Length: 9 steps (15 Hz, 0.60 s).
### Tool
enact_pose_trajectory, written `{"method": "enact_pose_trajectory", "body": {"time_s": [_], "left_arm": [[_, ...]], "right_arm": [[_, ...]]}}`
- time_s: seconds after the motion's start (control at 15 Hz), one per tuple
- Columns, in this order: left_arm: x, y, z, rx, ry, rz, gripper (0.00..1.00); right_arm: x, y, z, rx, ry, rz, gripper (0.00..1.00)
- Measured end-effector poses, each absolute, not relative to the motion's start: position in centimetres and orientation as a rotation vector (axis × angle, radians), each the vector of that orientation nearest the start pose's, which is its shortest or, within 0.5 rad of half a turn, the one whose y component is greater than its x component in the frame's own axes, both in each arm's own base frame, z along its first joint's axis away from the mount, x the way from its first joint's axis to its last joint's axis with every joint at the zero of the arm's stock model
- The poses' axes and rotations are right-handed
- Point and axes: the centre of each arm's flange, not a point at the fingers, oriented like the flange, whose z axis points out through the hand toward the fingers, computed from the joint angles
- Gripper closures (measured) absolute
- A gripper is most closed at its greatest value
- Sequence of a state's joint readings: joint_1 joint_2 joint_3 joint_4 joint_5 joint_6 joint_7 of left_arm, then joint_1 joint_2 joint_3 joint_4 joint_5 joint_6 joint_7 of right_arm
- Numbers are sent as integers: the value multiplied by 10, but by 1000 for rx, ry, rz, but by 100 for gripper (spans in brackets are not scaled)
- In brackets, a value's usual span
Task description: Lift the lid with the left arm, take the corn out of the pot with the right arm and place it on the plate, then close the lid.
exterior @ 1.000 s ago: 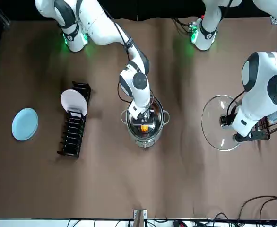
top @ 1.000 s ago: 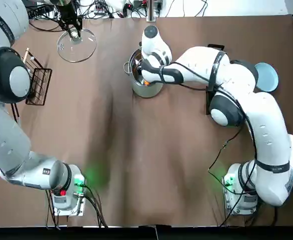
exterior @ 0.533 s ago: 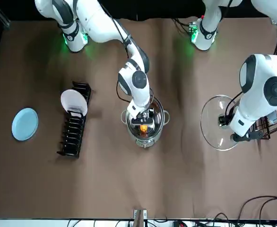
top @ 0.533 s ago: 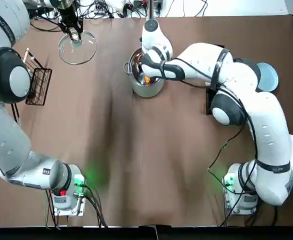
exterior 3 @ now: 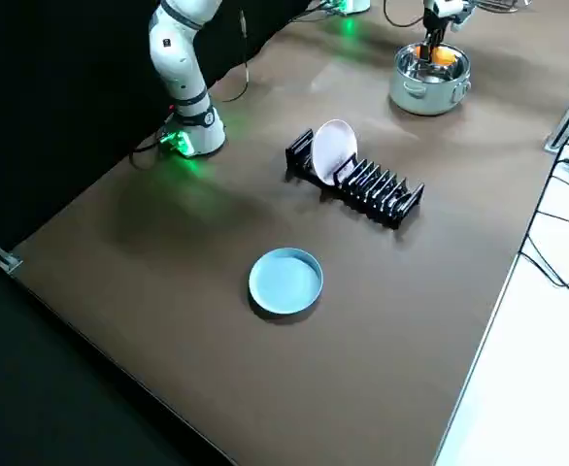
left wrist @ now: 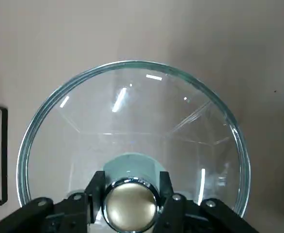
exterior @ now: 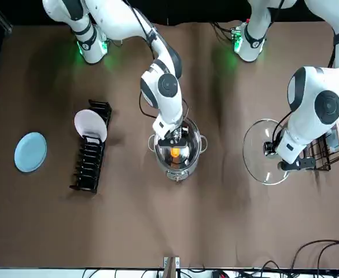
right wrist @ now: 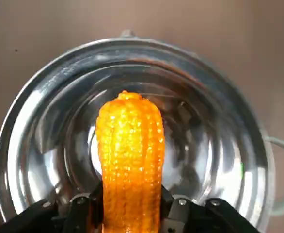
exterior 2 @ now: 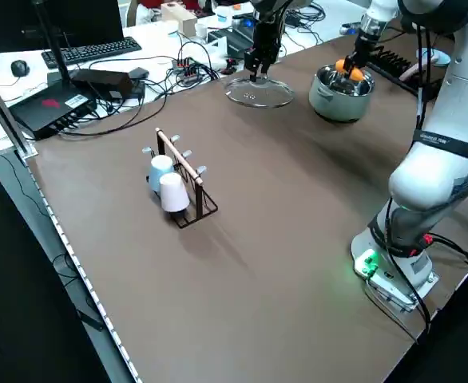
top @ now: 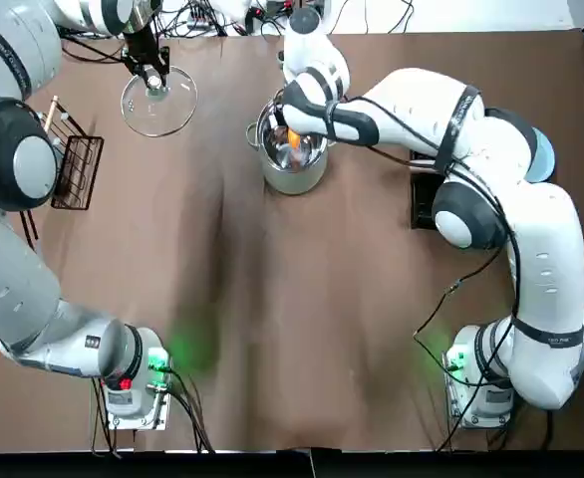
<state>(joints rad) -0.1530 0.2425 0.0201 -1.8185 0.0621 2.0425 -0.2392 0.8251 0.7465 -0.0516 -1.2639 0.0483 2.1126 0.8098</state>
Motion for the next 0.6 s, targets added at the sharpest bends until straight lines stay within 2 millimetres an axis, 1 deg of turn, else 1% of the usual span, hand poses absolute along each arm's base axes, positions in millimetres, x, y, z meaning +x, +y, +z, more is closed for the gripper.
{"method": "enact_pose_trajectory", "body": {"time_s": [0.13,0.27,0.4,0.53,0.6], "left_arm": [[613,-81,403,-3077,-114,11,50],[613,-82,404,-3078,-112,8,50],[614,-82,404,-3079,-111,1,50],[614,-83,403,-3079,-109,0,50],[614,-83,403,-3080,-108,-1,50]], "right_arm": [[542,521,352,-3060,85,-95,63],[558,493,390,-3044,99,-63,63],[576,455,427,-3013,96,-13,63],[596,411,455,-2994,113,5,63],[606,388,466,-2992,123,4,63]]}}
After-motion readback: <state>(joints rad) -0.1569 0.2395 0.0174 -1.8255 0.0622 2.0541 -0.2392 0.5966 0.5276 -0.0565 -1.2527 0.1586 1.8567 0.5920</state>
